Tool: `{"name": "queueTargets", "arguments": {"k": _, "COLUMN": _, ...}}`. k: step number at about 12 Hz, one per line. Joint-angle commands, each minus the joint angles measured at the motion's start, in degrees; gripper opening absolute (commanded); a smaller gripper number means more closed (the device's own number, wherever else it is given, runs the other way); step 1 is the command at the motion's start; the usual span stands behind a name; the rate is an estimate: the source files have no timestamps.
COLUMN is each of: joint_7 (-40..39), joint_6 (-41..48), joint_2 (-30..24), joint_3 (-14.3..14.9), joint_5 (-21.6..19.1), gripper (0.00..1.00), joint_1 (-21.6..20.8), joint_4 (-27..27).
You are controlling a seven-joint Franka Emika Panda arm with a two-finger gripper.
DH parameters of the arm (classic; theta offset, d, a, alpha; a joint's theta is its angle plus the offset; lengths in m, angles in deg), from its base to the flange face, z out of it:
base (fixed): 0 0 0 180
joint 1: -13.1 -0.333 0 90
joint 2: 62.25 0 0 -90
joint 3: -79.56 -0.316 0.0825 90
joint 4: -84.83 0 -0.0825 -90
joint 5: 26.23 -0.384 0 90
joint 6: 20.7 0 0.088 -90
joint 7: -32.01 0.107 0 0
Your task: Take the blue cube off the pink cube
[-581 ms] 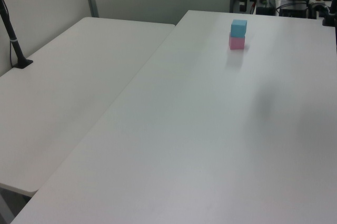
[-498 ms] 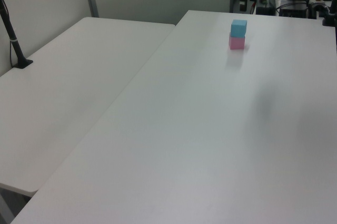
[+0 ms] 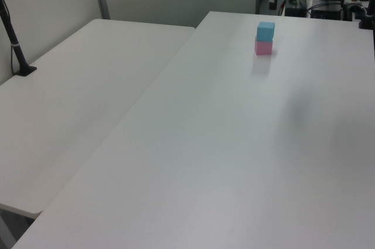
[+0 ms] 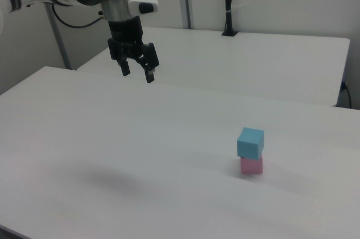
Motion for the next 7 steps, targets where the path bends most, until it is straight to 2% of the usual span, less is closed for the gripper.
{"name": "queueTargets", "arguments": {"k": 1, "joint_7": -2.0, "joint_6": 0.3, "joint_2": -0.8, "joint_3": 0.4, "joint_5": -0.2, "gripper": 1.00, "joint_1": 0.3, "joint_4": 1.1}}
{"name": "queueTargets", "arguments": {"k": 3, "joint_7": -9.4, "joint_6": -2.9, "joint_2": 2.4, "joint_3": 0.4, "joint_5": -0.4, "gripper": 1.00, "joint_1": 2.9, "joint_4": -0.2}}
{"name": "queueTargets", "arguments": {"k": 5, "joint_7": -11.5, "joint_6": -5.2, "joint_2": 6.8, "joint_3": 0.4, "joint_5": 0.1, "gripper": 1.00, "joint_1": 5.8, "joint_4": -2.0}}
{"name": "queueTargets", "arguments": {"k": 7, "joint_7": -14.8, "joint_6": -11.5, "joint_2": 10.8, "joint_3": 0.4, "joint_5": 0.9, "gripper": 1.00, "joint_1": 10.4, "joint_4": -2.5}}
